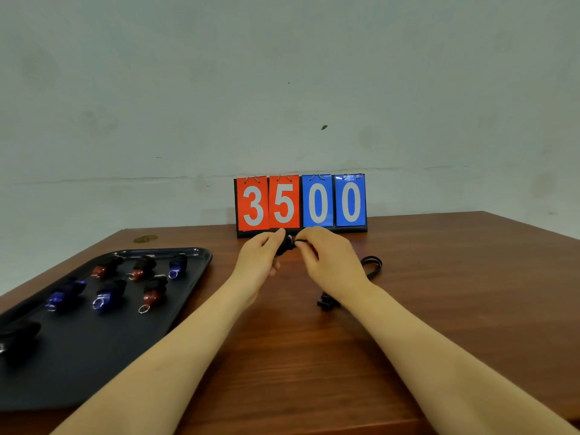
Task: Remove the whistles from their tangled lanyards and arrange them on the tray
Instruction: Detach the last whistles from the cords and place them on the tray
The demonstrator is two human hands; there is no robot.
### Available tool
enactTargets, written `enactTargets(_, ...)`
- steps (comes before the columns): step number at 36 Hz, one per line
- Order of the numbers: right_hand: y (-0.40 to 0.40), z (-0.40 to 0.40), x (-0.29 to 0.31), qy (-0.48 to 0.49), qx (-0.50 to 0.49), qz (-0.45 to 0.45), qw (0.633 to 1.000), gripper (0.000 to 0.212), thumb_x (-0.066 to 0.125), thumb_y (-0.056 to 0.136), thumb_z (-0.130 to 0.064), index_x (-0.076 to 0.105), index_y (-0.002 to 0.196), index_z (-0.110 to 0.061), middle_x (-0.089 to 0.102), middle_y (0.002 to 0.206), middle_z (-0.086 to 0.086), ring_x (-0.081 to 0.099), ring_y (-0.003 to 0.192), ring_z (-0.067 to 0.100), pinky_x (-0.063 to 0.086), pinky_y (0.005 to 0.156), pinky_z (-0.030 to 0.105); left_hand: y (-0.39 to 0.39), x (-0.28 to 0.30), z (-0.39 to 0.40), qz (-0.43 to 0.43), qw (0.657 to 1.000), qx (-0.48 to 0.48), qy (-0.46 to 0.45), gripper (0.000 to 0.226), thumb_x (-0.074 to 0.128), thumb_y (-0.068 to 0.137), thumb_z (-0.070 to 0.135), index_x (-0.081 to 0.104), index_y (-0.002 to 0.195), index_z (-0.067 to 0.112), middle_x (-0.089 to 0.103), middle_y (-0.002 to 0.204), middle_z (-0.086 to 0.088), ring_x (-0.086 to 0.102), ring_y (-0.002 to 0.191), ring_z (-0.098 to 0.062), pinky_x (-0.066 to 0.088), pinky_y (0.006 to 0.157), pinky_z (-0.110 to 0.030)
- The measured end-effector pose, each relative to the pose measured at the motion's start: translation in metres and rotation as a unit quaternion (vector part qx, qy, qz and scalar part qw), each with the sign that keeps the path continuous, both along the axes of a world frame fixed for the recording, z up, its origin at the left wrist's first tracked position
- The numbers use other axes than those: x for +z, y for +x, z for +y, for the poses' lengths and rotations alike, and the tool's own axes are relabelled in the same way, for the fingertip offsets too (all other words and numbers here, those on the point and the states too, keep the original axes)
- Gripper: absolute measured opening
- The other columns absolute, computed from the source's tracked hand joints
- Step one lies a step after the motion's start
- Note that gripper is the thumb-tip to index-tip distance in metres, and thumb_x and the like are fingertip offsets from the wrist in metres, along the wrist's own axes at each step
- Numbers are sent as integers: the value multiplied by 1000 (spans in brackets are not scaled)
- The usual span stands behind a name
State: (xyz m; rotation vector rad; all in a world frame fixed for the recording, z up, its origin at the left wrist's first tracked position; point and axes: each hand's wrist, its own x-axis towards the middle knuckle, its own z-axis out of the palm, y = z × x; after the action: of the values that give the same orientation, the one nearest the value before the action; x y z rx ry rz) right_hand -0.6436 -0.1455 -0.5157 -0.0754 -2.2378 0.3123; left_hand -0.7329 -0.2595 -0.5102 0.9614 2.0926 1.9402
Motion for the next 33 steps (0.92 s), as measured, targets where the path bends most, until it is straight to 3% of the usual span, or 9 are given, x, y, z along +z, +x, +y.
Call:
enactTargets(6, 1, 1, 1, -79, 18, 48, 996, 13, 58, 95, -18, 65, 105, -16, 66, 96, -5, 56, 85, 3, 43, 76, 8, 4, 0, 1, 6, 999, -42, -30, 29, 38, 103, 37, 57, 103, 15, 51, 64, 1, 43, 48, -4, 34, 44, -15)
enactTargets(10, 3, 1, 3, -123, 45, 62, 989, 13, 60, 93, -17, 67, 105, -17, 65, 97, -7, 58, 90, 3, 46, 80, 9, 6, 1, 2, 4, 998, -62, -25, 28, 38, 103, 35, 54, 110, 14, 53, 71, 1, 44, 47, -4, 33, 44, -15)
enactTargets(15, 2, 1, 3, -173, 76, 32, 981, 16, 62, 93, -17, 69, 106, -21, 60, 92, -19, 58, 87, -5, 47, 79, 8, 4, 1, 1, -7, 998, -59, -21, 20, 41, 103, 30, 52, 105, 14, 60, 86, -4, 47, 53, -8, 35, 45, -19)
enactTargets(20, 3, -1, 5, -292, 136, -14, 947, 19, 59, 94, -16, 70, 104, -27, 68, 92, -13, 63, 76, -2, 52, 70, 14, 2, -1, -1, 1, 998, -59, -17, 17, 41, 103, 25, 54, 100, 14, 60, 86, -4, 50, 58, -10, 39, 49, -19)
enactTargets(23, 5, 0, 6, -428, 198, -50, 881, 19, 59, 94, -15, 72, 106, -19, 74, 96, 1, 67, 87, 10, 55, 76, 21, 2, 0, -2, 7, 999, -52, -3, 16, 41, 102, 22, 53, 95, 15, 58, 84, -3, 51, 60, -10, 41, 51, -18)
enactTargets(27, 8, -1, 11, -593, 314, -57, 739, 17, 55, 94, -10, 69, 104, -6, 72, 96, 7, 66, 87, 14, 55, 81, 24, 4, 0, -1, -29, 996, -78, 40, 17, 41, 103, 20, 52, 90, 15, 57, 90, -7, 51, 62, -13, 43, 54, -20)
enactTargets(31, 8, -3, 13, -687, 340, -35, 641, 14, 60, 91, -10, 67, 103, -6, 68, 94, 11, 61, 78, 14, 56, 72, 22, 8, -1, 1, -90, 983, -117, 106, 18, 44, 102, 19, 53, 87, 15, 56, 95, -11, 52, 65, -13, 45, 57, -21)
enactTargets(33, 9, -4, 14, -715, 342, -31, 609, 18, 61, 90, -10, 66, 107, -5, 69, 90, 12, 61, 72, 13, 57, 65, 20, 10, -1, 1, -116, 975, -134, 132, 16, 45, 102, 18, 55, 91, 13, 57, 98, -11, 55, 67, -12, 47, 59, -21)
